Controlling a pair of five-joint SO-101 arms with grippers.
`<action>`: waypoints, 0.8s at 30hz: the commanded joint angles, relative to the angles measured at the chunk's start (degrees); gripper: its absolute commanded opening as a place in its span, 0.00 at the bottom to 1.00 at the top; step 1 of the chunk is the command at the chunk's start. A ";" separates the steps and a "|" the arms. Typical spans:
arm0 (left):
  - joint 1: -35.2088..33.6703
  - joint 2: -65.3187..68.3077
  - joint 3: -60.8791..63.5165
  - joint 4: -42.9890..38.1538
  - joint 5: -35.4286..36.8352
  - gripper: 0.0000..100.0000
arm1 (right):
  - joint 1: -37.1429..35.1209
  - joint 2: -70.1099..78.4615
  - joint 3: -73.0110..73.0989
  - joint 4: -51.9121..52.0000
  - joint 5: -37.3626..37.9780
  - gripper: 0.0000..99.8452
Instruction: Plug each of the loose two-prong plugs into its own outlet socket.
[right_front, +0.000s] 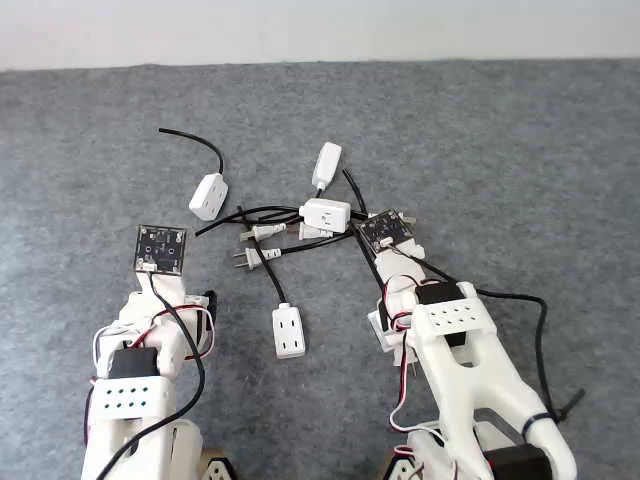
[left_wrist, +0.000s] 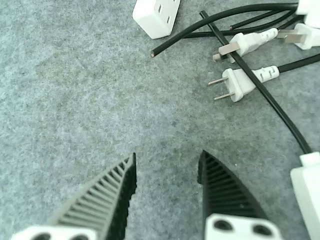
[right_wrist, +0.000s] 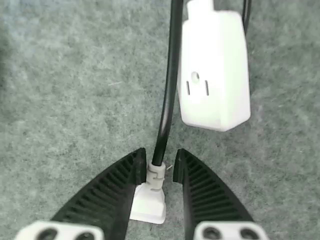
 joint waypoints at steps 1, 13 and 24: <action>0.00 -0.88 -2.24 -1.32 0.00 0.19 | -0.22 -1.27 -0.88 0.75 -0.53 0.10; -0.09 -0.88 -2.24 -1.41 0.00 0.19 | 0.31 -0.92 -0.70 1.01 -0.44 0.01; -0.09 -0.88 -2.24 -1.41 0.00 0.19 | -0.13 -1.63 -3.60 4.35 -0.88 0.01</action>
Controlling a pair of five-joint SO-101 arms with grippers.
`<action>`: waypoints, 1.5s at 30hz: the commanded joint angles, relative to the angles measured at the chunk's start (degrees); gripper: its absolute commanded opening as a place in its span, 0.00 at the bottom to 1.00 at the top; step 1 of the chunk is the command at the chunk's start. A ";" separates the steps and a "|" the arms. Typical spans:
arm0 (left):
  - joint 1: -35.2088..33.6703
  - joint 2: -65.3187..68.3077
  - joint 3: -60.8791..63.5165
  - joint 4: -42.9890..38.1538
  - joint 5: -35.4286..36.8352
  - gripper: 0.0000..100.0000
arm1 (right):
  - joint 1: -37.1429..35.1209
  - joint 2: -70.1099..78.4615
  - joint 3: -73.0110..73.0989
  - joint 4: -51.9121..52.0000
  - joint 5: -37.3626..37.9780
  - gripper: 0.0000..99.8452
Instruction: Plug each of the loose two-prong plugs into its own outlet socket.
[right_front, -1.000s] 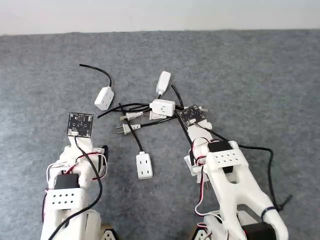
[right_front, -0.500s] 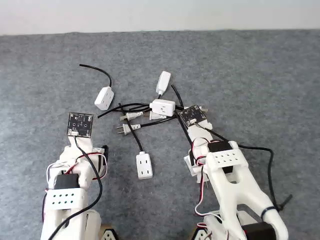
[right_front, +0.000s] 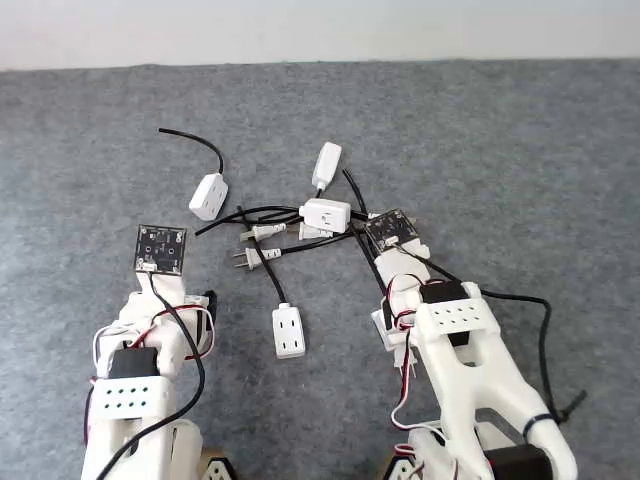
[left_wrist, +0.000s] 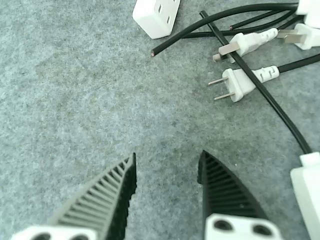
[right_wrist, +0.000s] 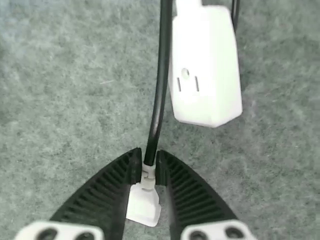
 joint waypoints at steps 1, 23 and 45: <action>-0.09 -0.88 -2.24 -1.49 0.00 0.19 | -2.59 -1.63 -5.27 5.67 -0.88 0.01; 5.71 27.78 -14.11 0.53 -9.41 0.19 | -30.37 -30.02 -21.01 16.13 -6.24 0.01; 7.38 31.12 -17.63 6.07 -14.77 0.19 | -34.33 -37.41 -18.37 11.21 -7.03 0.01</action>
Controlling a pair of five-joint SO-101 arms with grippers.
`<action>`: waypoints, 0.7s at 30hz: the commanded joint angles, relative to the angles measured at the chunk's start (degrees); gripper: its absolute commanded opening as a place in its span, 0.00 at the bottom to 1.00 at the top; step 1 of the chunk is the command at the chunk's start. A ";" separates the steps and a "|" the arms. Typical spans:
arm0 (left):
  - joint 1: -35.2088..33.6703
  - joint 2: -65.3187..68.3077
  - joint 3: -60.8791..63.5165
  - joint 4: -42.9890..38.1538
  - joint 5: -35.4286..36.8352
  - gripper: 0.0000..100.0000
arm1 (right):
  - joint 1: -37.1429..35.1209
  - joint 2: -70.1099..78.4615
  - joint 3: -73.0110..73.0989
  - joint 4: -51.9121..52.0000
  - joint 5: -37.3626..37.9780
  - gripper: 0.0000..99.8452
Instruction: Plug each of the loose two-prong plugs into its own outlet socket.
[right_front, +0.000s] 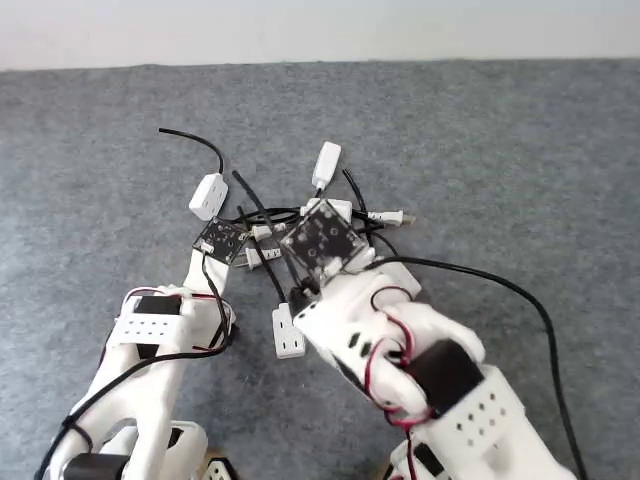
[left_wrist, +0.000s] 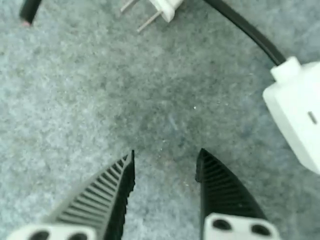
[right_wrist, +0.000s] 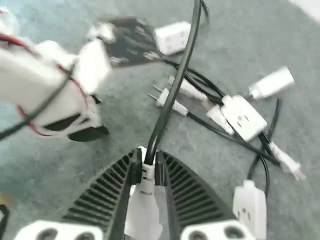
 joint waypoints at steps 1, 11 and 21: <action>0.53 0.18 -2.42 -0.53 0.44 0.19 | -3.74 -5.32 -0.18 -1.89 0.00 0.01; 0.62 0.00 -2.33 -0.53 0.35 0.19 | -4.62 1.80 7.21 -10.24 -0.26 0.01; 0.62 -0.09 -1.89 -0.44 -3.34 0.19 | -4.53 16.75 7.12 -20.44 0.00 0.01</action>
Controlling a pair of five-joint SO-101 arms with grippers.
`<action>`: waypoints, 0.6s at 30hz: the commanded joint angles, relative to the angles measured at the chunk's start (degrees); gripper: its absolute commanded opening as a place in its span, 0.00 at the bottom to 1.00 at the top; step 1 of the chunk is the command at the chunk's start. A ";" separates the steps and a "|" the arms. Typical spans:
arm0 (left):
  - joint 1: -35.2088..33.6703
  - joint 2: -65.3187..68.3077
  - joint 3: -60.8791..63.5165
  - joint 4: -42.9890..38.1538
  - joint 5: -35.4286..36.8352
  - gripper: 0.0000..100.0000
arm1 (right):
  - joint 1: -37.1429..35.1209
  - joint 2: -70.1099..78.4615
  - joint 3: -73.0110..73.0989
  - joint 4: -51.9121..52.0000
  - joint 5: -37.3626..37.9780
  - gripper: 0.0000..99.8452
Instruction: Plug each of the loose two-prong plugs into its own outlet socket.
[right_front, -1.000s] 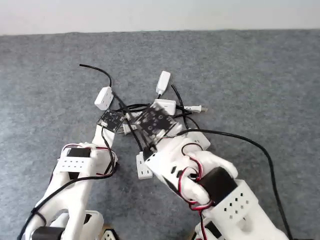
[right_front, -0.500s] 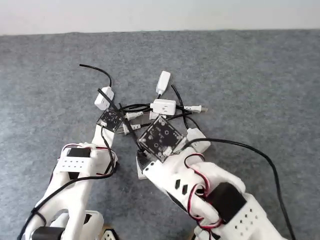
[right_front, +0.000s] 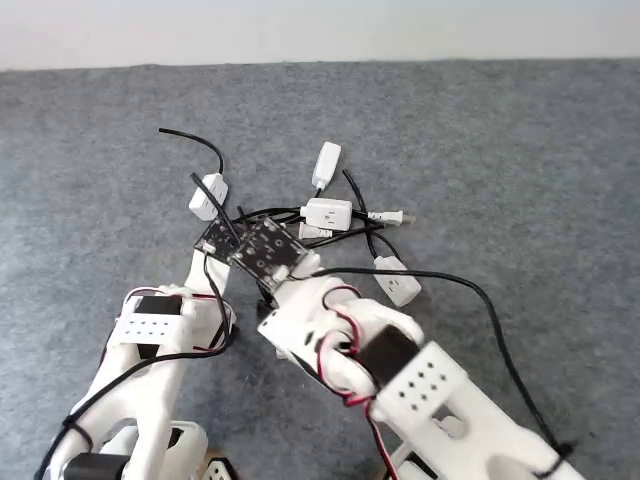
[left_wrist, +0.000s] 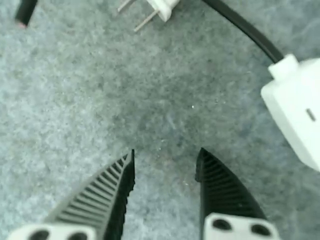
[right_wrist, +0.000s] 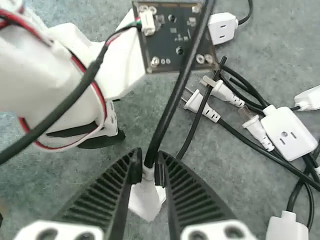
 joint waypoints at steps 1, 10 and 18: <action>0.26 -0.09 -1.80 -0.44 -1.58 0.19 | -0.22 2.59 -0.79 -3.65 0.00 0.01; 0.35 -0.18 -1.71 -0.26 -2.02 0.19 | 1.98 3.30 -2.37 -4.00 0.09 0.01; 1.67 -8.00 2.86 0.88 -7.91 0.19 | 2.77 3.38 -2.37 -5.76 2.02 0.01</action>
